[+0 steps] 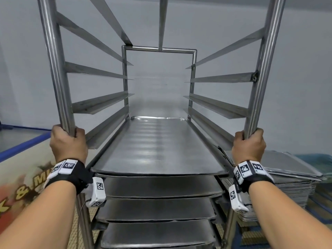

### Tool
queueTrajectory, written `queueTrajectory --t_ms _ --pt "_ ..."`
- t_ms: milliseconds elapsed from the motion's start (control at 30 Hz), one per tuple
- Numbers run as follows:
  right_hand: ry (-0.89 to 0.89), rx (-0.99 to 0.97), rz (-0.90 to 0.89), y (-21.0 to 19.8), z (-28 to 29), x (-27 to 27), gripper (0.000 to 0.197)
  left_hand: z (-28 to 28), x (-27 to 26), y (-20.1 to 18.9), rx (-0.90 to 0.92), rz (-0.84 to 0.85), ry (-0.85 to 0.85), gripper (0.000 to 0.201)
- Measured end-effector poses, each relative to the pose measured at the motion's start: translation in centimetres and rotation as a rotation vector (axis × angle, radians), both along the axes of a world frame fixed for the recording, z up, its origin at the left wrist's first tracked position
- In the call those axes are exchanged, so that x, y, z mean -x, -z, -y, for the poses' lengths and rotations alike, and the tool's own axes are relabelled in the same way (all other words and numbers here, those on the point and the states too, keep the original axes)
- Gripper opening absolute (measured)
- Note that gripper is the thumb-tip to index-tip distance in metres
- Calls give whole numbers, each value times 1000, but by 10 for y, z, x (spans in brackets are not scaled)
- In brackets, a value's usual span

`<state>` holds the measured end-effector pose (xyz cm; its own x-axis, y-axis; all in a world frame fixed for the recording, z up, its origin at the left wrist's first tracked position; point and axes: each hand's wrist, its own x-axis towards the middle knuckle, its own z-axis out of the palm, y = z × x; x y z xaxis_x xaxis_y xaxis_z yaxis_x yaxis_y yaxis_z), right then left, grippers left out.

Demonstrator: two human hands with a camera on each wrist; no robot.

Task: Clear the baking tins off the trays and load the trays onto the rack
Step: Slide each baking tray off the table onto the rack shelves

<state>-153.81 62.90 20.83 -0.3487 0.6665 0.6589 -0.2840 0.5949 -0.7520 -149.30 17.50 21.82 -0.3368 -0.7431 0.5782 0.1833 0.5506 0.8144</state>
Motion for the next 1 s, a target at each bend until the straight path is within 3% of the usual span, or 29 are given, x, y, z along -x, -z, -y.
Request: queueTrajectory --t_ms 1000 --pt "-5 -47 -14 -1 -14 280 14 -9 273 5 25 25 -91 31"
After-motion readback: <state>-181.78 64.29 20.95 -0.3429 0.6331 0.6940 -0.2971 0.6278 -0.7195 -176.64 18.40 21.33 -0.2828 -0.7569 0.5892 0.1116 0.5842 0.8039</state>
